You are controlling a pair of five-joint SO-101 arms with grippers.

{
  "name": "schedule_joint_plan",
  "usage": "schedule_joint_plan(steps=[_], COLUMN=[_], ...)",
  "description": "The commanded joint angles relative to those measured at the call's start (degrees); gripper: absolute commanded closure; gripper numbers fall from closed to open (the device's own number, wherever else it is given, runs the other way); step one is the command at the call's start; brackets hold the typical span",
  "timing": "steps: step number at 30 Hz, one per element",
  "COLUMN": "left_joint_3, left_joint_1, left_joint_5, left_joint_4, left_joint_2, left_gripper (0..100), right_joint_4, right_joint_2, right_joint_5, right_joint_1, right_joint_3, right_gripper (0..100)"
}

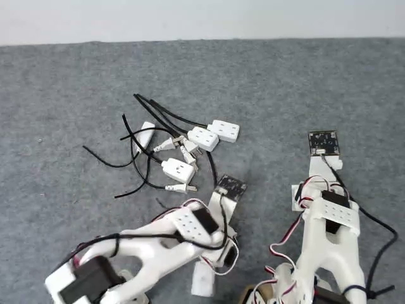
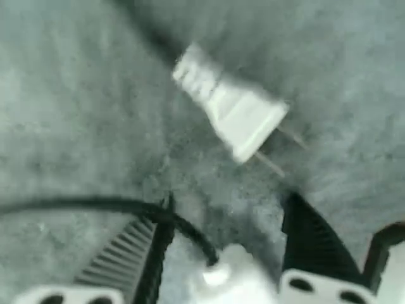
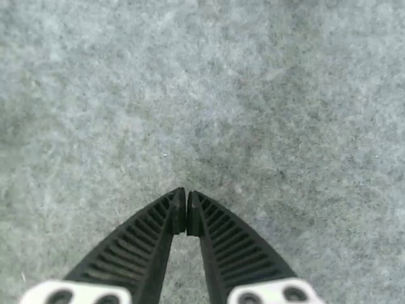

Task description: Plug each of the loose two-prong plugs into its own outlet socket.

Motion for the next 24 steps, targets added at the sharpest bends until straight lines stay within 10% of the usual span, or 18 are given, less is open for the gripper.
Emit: schedule_joint_plan(steps=[1, 6, 11, 24], left_joint_3=[-1.5, 1.8, 5.5, 7.3], left_joint_1=[0.6, 0.7, 0.6, 0.1], left_joint_5=[-0.9, -1.8, -7.3, -7.8], left_joint_4=[1.6, 0.3, -2.5, 0.0], left_joint_2=[2.5, -1.6, -8.0, -22.2], left_gripper=[74, 75, 100, 99], right_joint_4=[0.0, 0.0, 0.0, 0.0], right_joint_2=[-0.5, -0.5, -0.5, -0.3], right_joint_5=[0.6, 0.6, 0.6, 0.6], right_joint_1=[-0.2, -0.2, -0.2, -0.2], right_joint_3=[-1.3, -1.3, -1.3, -1.3], right_gripper=[98.7, 98.7, 98.7, 98.7])
